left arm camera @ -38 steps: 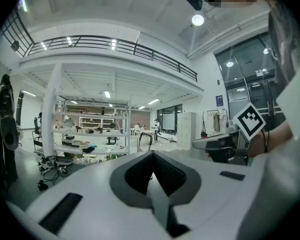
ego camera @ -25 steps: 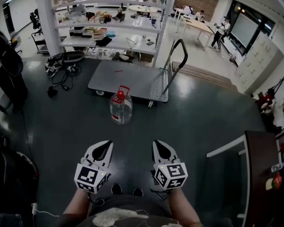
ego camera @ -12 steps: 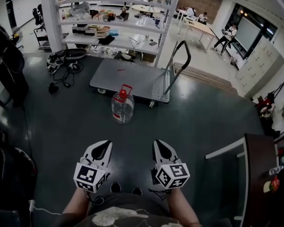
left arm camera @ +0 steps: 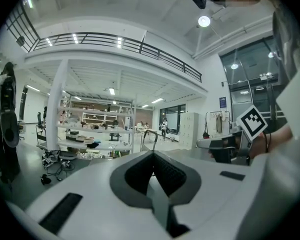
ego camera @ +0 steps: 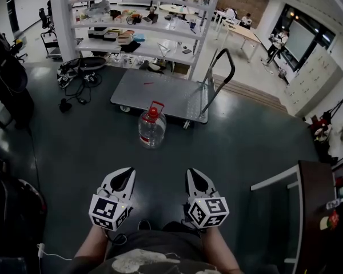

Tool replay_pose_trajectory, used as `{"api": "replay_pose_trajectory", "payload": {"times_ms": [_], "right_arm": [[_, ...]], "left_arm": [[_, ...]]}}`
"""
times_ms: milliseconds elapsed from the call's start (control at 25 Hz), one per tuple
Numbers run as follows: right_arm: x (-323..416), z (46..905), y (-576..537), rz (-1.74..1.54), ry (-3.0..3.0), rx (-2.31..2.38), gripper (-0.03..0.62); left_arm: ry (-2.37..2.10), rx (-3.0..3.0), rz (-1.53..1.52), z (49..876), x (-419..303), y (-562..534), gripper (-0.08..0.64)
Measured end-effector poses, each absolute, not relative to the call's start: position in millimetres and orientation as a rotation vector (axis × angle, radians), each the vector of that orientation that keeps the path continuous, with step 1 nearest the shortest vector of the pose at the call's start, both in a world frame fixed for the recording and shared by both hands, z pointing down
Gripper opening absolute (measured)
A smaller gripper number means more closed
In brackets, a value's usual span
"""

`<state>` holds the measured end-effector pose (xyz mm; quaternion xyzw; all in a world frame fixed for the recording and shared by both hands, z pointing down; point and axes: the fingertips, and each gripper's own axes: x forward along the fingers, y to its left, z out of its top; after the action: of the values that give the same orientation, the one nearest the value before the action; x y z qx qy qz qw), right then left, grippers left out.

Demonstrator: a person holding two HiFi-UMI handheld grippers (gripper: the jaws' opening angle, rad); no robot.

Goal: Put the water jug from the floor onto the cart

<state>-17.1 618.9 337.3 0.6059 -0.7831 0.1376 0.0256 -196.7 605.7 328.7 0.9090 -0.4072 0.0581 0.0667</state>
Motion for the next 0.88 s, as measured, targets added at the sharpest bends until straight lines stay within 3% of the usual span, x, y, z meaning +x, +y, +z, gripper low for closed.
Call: {"api": "replay_pose_trajectory", "payload": {"times_ms": [400, 880], "right_arm": [[-6.5, 352.5, 596.3, 0.455, -2.352, 1.914, -0.008], [28.6, 372.5, 472.5, 0.518, -2.392, 1.874, -0.008]], "left_arm": [[-1.185, 2.711, 0.153, 340.3, -199.1, 579.5, 0.005], [-1.238, 2.700, 0.213, 348.0, -167.5, 482.5, 0.005]]}}
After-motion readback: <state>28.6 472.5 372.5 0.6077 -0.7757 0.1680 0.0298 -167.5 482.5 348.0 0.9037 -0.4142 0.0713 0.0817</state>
